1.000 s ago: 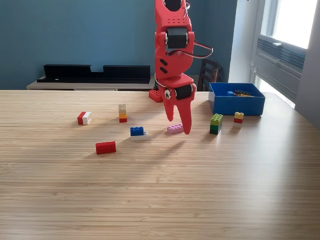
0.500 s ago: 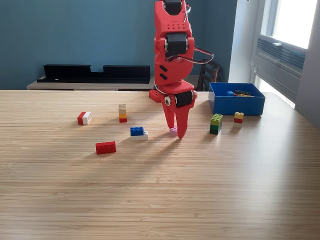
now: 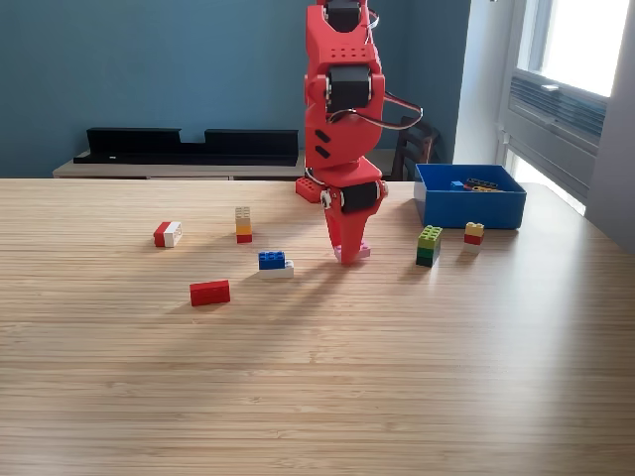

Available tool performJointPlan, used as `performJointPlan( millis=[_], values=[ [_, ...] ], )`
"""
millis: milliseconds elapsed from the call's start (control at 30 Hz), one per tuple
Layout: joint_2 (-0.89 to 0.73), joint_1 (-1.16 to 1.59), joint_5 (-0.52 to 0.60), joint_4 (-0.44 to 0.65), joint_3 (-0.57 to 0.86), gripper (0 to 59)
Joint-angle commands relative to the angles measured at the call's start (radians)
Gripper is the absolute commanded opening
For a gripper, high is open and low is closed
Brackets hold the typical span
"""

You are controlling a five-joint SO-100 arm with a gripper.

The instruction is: Grasp a lego block and put it in the bin.

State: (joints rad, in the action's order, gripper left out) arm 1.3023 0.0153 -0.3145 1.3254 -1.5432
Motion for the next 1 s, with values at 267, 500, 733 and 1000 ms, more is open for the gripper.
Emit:
performJointPlan(
  millis=[267,500,733,1000],
  values=[
    [0.041,0.078,0.146,0.27,0.357,0.0],
    [0.204,0.327,0.25,0.314,0.301,0.0],
    [0.362,0.64,0.35,0.328,0.212,0.0],
    [0.388,0.945,0.446,0.337,0.149,0.0]
  ],
)
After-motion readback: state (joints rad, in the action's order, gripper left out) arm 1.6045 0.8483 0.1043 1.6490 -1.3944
